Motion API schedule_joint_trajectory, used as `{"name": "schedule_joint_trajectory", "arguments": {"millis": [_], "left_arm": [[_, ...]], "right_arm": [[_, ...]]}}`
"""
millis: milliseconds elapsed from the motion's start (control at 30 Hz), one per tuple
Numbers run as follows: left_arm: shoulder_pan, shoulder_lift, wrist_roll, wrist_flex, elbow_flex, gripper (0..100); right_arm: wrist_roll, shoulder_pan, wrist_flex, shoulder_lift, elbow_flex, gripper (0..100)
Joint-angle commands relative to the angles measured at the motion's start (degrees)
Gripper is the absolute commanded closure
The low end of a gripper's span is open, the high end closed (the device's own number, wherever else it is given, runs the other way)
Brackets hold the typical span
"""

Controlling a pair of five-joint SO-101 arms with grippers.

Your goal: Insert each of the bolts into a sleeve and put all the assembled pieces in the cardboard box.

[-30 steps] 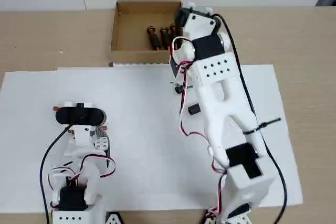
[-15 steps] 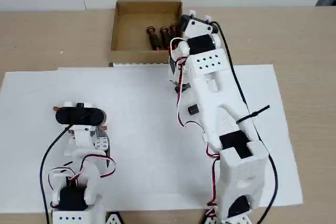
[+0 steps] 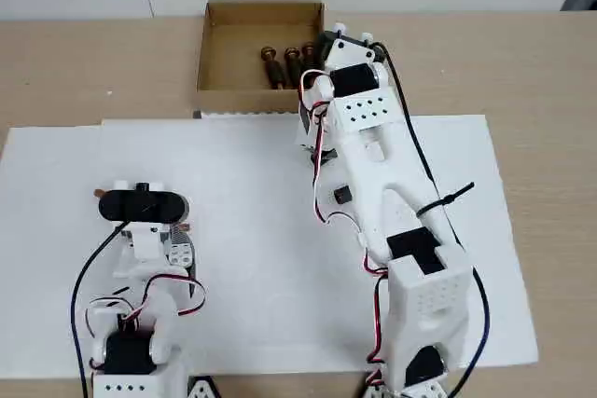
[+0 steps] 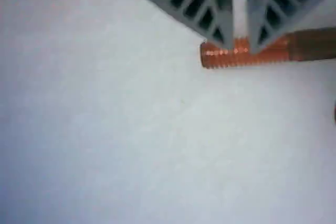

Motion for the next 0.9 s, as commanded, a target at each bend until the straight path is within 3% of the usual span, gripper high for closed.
{"name": "schedule_joint_trajectory", "arguments": {"millis": [0, 67, 333, 867], "left_arm": [[-0.18, -0.53, -0.18, -1.23, -0.22, 99], [-0.18, -0.53, -0.18, -1.23, -0.22, 99], [-0.18, -0.53, -0.18, -1.23, -0.22, 99], [-0.26, -0.53, -0.18, -1.23, -0.22, 99]], "right_arm": [[-0.18, 0.31, -0.57, -0.84, -0.35, 99.3], [-0.26, 0.31, -0.84, -0.84, -0.35, 97.1], [-0.44, 0.22, -1.01, -0.84, -0.35, 72.1], [-0.35, -0.04, -9.01, 2.77, -0.35, 71.9]]}}
